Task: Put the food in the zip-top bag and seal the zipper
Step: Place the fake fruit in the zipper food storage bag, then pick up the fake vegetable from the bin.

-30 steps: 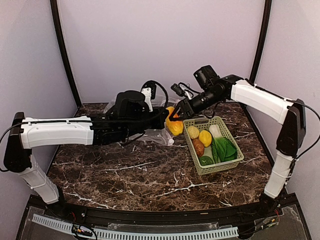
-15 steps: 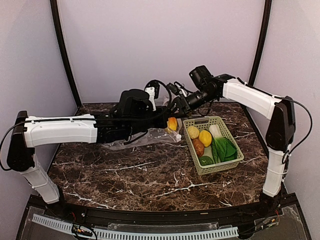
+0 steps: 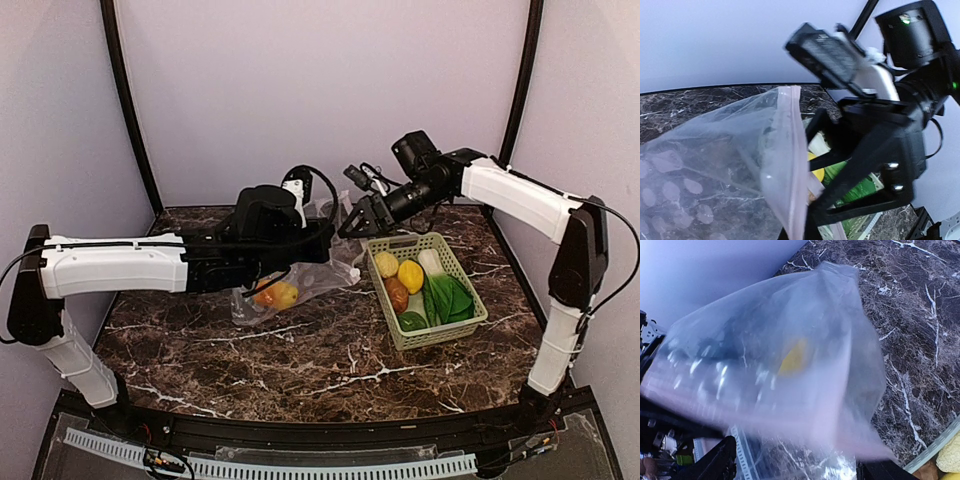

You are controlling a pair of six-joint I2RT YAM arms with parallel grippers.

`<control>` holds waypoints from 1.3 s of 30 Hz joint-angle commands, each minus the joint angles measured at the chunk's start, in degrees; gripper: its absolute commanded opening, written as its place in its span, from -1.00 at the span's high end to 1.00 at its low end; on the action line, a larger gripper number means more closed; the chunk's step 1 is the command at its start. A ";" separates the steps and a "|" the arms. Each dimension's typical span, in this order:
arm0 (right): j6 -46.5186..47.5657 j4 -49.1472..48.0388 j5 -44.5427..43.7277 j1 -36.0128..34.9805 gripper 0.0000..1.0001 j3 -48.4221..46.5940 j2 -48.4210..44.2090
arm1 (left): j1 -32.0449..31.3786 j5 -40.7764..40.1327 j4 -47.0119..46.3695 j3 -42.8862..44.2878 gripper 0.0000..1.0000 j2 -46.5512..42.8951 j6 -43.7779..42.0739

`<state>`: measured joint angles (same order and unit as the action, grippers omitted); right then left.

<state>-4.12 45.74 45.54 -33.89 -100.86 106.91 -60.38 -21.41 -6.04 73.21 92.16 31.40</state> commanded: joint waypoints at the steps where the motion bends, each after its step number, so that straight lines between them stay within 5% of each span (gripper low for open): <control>1: 7.50 1.46 3.48 0.70 -0.58 2.41 -7.43 | 1.23 -5.02 3.10 -3.12 0.98 -3.56 0.60; 7: 16.95 5.06 3.95 2.87 -0.57 5.87 -14.49 | 2.43 -4.29 4.66 -5.29 0.99 -4.65 0.99; 14: 24.28 10.72 -6.80 8.36 -0.48 12.78 -19.32 | 3.48 -2.55 5.75 -6.19 0.99 -6.19 -0.52; 28: 24.06 10.78 -32.08 15.15 -0.36 26.89 -20.82 | 3.69 -0.94 5.01 -7.63 0.99 -7.61 -2.58; 39: 22.09 9.81 -39.28 17.00 -0.35 29.78 -16.16 | 3.67 0.46 4.26 -8.23 0.98 -8.06 -3.74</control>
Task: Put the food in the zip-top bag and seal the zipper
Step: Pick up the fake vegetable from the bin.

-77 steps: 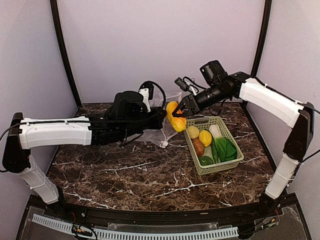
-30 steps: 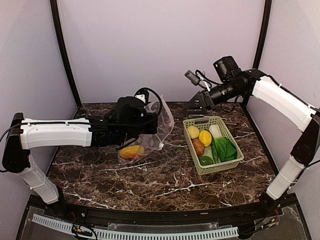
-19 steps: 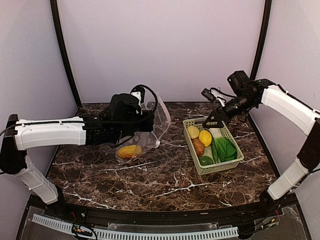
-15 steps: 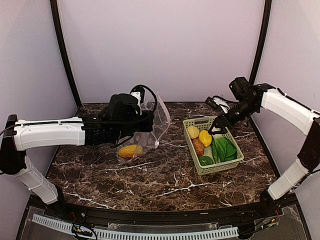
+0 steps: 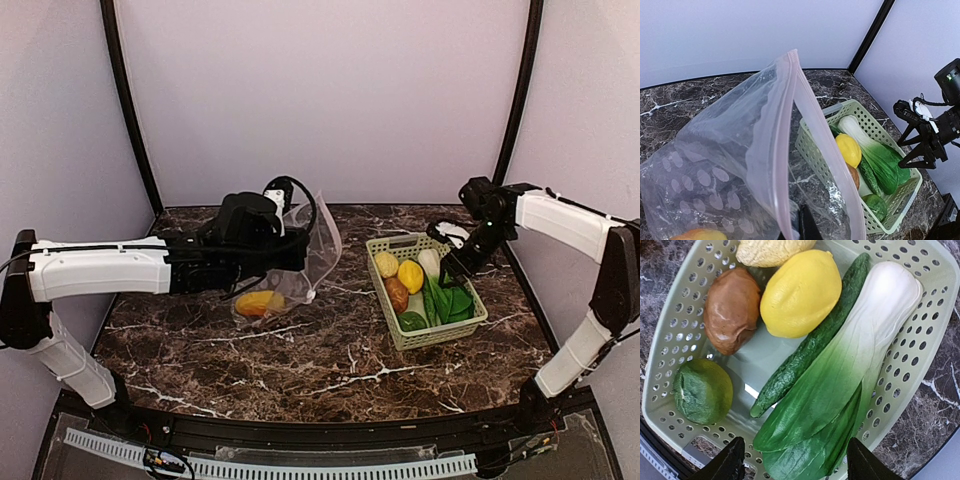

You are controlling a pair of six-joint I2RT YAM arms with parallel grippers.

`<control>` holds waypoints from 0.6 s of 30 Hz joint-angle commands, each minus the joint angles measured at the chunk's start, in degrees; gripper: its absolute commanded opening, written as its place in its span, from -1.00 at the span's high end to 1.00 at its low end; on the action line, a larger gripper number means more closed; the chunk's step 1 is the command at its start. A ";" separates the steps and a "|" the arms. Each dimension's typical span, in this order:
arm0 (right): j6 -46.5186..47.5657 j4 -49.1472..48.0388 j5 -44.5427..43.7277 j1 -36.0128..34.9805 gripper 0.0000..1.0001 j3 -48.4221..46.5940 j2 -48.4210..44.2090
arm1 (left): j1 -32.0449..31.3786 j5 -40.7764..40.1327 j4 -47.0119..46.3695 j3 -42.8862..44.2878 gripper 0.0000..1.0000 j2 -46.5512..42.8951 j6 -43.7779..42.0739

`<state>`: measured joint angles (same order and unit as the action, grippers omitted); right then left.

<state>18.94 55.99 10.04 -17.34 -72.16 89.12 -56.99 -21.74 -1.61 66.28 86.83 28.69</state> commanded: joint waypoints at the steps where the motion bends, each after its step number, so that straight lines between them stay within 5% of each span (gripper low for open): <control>1: -1.13 -0.51 -4.06 0.47 -0.36 1.28 2.09 | 0.29 0.85 -0.25 -1.49 0.98 -2.83 -0.97; 18: -2.47 -0.52 -8.38 0.69 -0.43 0.82 13.69 | 0.34 0.67 -1.41 -4.65 0.99 -4.60 0.03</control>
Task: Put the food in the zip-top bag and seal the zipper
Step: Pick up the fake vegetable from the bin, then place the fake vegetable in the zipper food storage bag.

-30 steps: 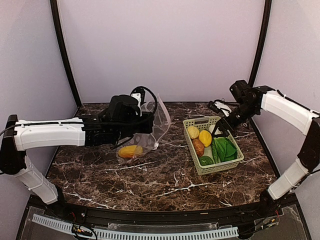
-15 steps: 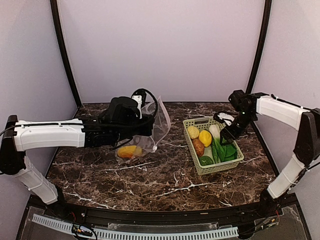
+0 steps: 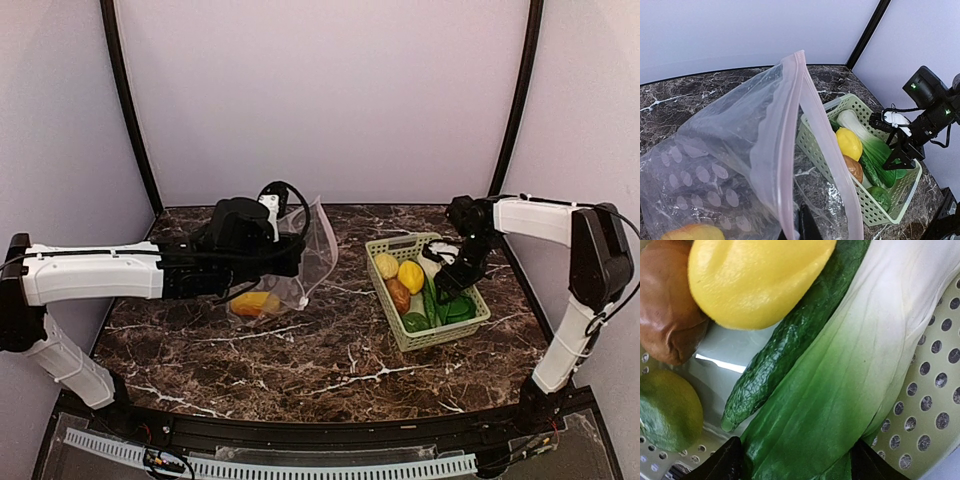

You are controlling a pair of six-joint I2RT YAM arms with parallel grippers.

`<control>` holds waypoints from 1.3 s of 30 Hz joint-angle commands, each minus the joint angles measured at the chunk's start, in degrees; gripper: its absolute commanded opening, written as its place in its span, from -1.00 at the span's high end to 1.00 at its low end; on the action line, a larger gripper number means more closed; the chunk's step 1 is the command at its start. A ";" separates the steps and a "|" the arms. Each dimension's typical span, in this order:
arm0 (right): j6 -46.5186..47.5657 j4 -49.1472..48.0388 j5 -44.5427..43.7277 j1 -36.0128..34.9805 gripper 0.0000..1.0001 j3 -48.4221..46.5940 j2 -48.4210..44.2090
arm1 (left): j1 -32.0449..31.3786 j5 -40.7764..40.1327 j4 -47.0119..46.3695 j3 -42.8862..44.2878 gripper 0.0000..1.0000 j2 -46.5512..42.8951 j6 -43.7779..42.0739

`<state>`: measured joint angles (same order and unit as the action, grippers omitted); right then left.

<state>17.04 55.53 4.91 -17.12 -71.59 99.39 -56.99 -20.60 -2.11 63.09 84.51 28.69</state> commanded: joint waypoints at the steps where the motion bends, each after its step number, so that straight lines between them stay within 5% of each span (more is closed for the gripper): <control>1: -0.64 -0.51 -3.66 0.48 -0.39 0.35 3.89 | 0.36 -0.53 -1.00 -1.65 0.99 -2.31 0.09; 4: -0.89 -0.99 -4.47 0.50 -0.26 0.11 4.71 | 0.31 -0.49 -1.19 -1.78 0.99 -2.25 0.36; 11: -0.18 0.13 -6.60 0.43 0.45 -2.79 3.16 | 0.45 -0.70 -1.25 -2.03 0.99 -1.87 0.57; 18: 5.32 3.68 -8.67 0.56 0.94 -9.06 -3.43 | 3.10 1.55 -0.19 -1.47 0.99 -0.89 2.28; 28: 11.88 2.21 -5.24 0.60 1.00 -13.36 -9.71 | 6.12 5.12 0.36 0.50 0.98 0.28 -4.71; 39: 9.38 8.09 27.10 0.52 1.00 -21.86 -13.43 | 6.19 1.22 5.28 5.97 0.99 1.77 -19.73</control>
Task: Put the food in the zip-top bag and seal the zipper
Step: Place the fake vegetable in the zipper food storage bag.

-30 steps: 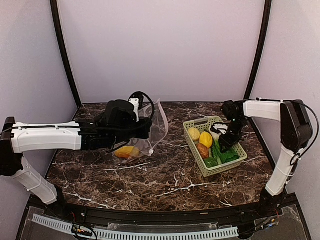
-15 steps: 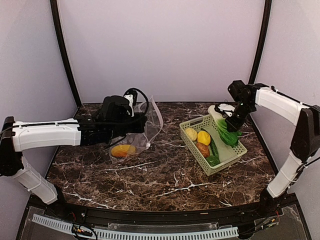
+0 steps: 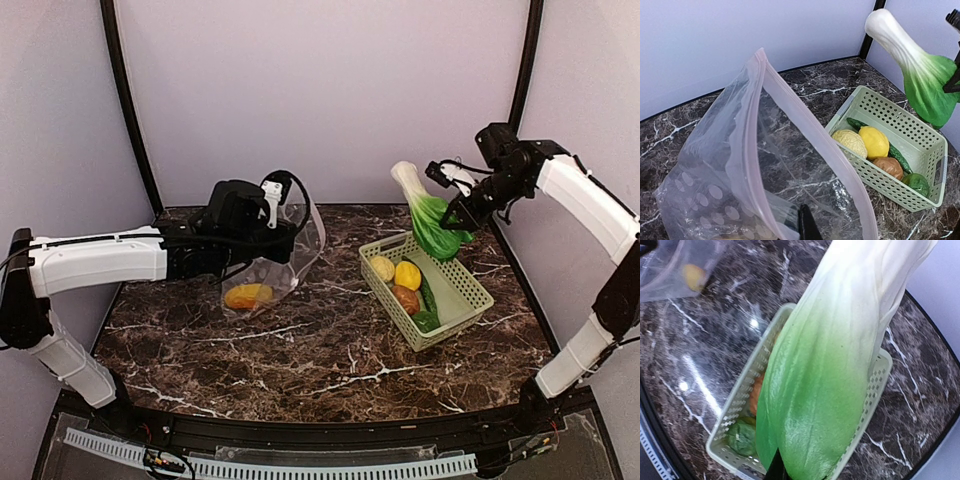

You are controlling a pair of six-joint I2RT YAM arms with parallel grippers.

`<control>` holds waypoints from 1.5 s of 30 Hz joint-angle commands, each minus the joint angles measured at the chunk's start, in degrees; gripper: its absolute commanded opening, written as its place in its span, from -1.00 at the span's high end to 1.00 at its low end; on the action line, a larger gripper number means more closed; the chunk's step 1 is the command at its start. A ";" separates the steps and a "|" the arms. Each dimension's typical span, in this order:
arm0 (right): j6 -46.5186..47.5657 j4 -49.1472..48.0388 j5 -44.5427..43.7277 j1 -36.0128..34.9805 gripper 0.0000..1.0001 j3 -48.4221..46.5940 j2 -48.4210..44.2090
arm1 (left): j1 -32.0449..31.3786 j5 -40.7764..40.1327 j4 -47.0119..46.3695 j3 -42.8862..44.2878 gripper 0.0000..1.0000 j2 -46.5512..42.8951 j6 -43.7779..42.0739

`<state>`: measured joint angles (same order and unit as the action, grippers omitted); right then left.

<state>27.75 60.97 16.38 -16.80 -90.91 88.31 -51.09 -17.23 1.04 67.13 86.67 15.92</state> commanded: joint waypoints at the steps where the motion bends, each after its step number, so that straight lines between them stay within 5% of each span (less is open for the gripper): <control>1: -1.52 3.11 17.91 0.19 1.00 -2.67 -2.29 | 0.29 -2.64 2.00 1.94 0.99 -0.47 -7.66; 8: -3.36 1.79 29.59 0.14 1.00 -3.22 -2.10 | 2.33 -7.50 5.83 6.51 0.99 2.09 -21.52; 18: -7.96 -0.93 34.72 0.12 1.00 -8.55 1.38 | 9.39 -7.38 29.85 32.78 0.99 14.29 -42.47; 24: -12.46 -2.78 40.58 0.11 1.00 -6.34 2.17 | 9.44 6.55 33.48 36.45 0.99 20.65 -34.40; 30: -14.19 -2.38 46.83 0.13 1.00 -1.09 2.27 | 9.38 18.83 22.56 28.87 0.99 19.01 -24.09; 45: -10.38 6.70 62.94 -1.34 1.00 7.97 6.30 | 8.48 23.00 5.63 19.22 0.99 18.05 -8.30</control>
<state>14.50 63.70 74.04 -17.04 -83.88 93.14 -41.71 4.54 11.20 88.12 107.79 3.95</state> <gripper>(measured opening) 0.053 0.010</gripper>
